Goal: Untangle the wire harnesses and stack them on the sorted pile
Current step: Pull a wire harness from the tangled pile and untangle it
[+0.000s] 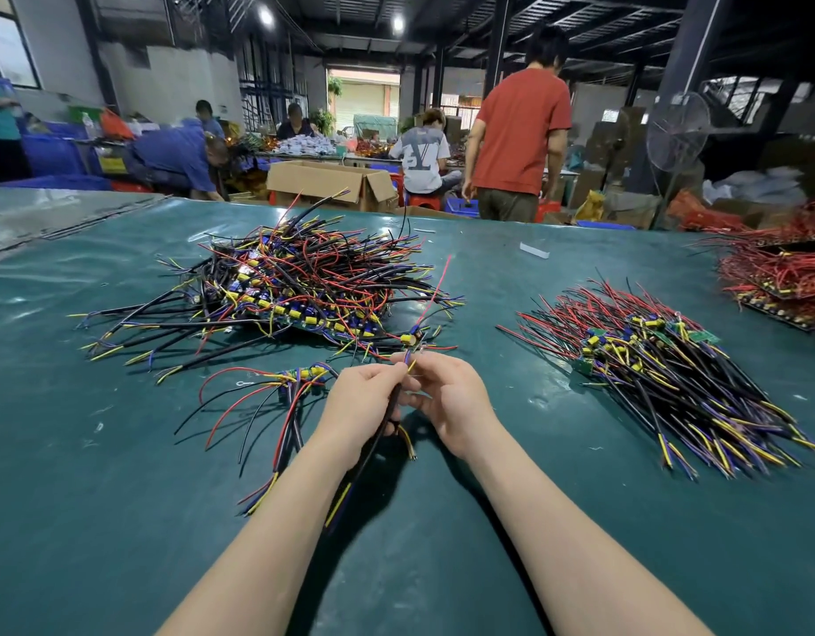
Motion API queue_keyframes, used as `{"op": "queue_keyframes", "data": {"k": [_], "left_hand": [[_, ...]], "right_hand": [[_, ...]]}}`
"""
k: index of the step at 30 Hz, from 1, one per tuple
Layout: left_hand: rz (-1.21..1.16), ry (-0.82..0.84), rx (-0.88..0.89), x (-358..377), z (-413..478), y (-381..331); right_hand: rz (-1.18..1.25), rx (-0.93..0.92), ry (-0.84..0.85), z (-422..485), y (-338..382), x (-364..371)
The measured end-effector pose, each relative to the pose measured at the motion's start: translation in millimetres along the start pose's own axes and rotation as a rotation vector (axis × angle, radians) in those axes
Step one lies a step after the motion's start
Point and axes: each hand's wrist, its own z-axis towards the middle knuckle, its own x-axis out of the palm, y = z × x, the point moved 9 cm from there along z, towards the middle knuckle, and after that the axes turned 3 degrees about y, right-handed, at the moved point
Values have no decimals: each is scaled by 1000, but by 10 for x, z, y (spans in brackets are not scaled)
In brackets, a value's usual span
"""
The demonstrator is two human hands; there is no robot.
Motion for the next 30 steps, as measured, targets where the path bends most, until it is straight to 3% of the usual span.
{"op": "queue_keyframes", "data": {"k": [9,17,22,26,30], "left_hand": [[-146,107,-98,74,-20,35],[18,89,-25,44,1,-19],[50,138,-12,101,-6,-11],[36,55,86,72,-25,-51],[-89,203,16,125,2,-24]], "right_hand": [[-130,-70,-3,-48,61,-31],[-243,-179,-84,-60,155,-100],[-201,-154,-81,-47,140,-114],[-134,-89,-142,-42,82,-149],[89,84,-151,-23,-46,-121]]}}
